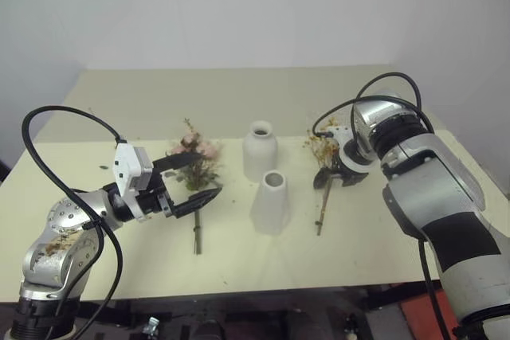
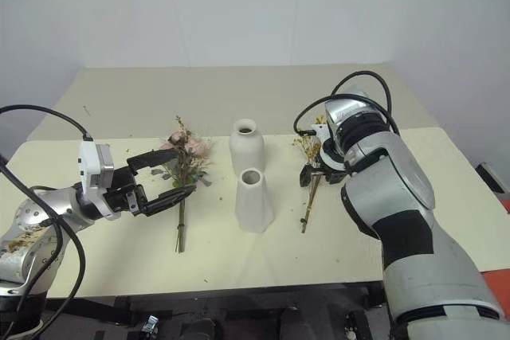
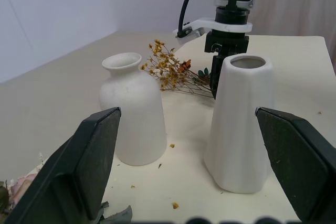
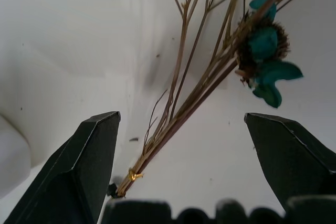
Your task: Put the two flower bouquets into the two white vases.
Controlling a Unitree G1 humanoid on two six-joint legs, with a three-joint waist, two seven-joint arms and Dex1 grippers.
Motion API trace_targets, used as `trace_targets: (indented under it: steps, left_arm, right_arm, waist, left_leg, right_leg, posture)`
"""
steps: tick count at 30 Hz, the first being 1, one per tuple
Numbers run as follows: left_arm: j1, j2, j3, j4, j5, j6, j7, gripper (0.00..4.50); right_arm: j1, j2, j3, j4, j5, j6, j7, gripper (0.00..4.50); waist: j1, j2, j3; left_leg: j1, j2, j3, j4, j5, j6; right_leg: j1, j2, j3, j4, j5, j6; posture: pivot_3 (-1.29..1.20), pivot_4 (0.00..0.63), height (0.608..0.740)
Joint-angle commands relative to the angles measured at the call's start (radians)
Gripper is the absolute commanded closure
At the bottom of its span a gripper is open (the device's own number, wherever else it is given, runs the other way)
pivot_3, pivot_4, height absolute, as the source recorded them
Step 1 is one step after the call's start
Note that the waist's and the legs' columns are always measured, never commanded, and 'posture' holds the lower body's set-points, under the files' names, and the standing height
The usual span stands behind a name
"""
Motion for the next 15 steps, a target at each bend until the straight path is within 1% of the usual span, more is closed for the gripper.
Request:
trace_targets:
  steps: [1, 3, 5, 6, 10, 12, 15]
  left_arm:
    - [0.008, 0.012, 0.033, -0.038, -0.016, -0.005, 0.005, 0.0]
    - [0.011, 0.014, 0.035, -0.04, -0.016, -0.006, 0.005, 0.0]
    - [0.016, 0.014, 0.037, -0.044, -0.017, -0.007, 0.007, 0.0]
    - [0.018, 0.014, 0.037, -0.046, -0.017, -0.007, 0.007, 0.0]
    - [0.03, 0.013, 0.04, -0.054, -0.019, -0.007, 0.01, 0.0]
    - [0.032, 0.014, 0.041, -0.056, -0.02, -0.007, 0.009, 0.0]
    - [0.03, 0.017, 0.043, -0.051, -0.019, -0.009, 0.005, 0.0]
  right_arm:
    - [-0.008, 0.016, -0.058, 0.018, -0.063, -0.046, -0.008, 0.6]
    - [-0.004, 0.031, -0.07, 0.023, -0.093, -0.049, 0.007, 1.25]
    - [0.0, 0.042, -0.078, 0.026, -0.121, -0.047, 0.022, 2.05]
    - [0.003, 0.046, -0.081, 0.027, -0.133, -0.046, 0.028, 2.33]
    - [0.016, 0.06, -0.077, 0.025, -0.18, -0.04, 0.072, 3.85]
    - [0.015, 0.058, -0.082, 0.024, -0.198, -0.039, 0.085, 4.49]
    - [0.008, 0.041, -0.108, 0.025, -0.217, -0.041, 0.077, 4.49]
  waist:
    - [0.0, 0.0, 0.0]
    - [0.0, 0.0, 0.0]
    - [0.0, 0.0, 0.0]
    - [0.0, 0.0, 0.0]
    - [0.0, 0.0, 0.0]
    - [0.0, 0.0, 0.0]
    - [0.0, 0.0, 0.0]
  left_leg:
    - [0.0, 0.0, 0.0, 0.0, 0.0, 0.0]
    - [0.0, 0.0, 0.0, 0.0, 0.0, 0.0]
    - [0.0, 0.0, 0.0, 0.0, 0.0, 0.0]
    - [0.0, 0.0, 0.0, 0.0, 0.0, 0.0]
    - [0.001, 0.0, 0.0, 0.0, 0.0, 0.0]
    - [0.001, 0.0, 0.0, 0.0, 0.0, 0.0]
    - [0.001, 0.0, 0.0, 0.0, 0.0, 0.0]
  right_leg:
    - [0.0, 0.0, 0.0, 0.0, 0.0, 0.0]
    - [0.0, 0.0, 0.0, 0.001, 0.0, 0.0]
    - [0.0, 0.0, 0.0, 0.001, 0.0, 0.0]
    - [0.0, 0.0, 0.0, 0.001, 0.0, 0.0]
    - [0.0, 0.0, 0.0, 0.001, 0.0, 0.0]
    - [0.0, 0.0, 0.0, 0.001, 0.0, 0.0]
    - [0.001, 0.0, 0.0, 0.001, 0.0, 0.0]
  posture:
    - [0.0, 0.15, 0.74]
    - [0.0, 0.15, 0.74]
    - [0.0, 0.15, 0.74]
    - [0.0, 0.15, 0.74]
    - [0.0, 0.15, 0.74]
    - [0.0, 0.15, 0.74]
    - [0.0, 0.15, 0.74]
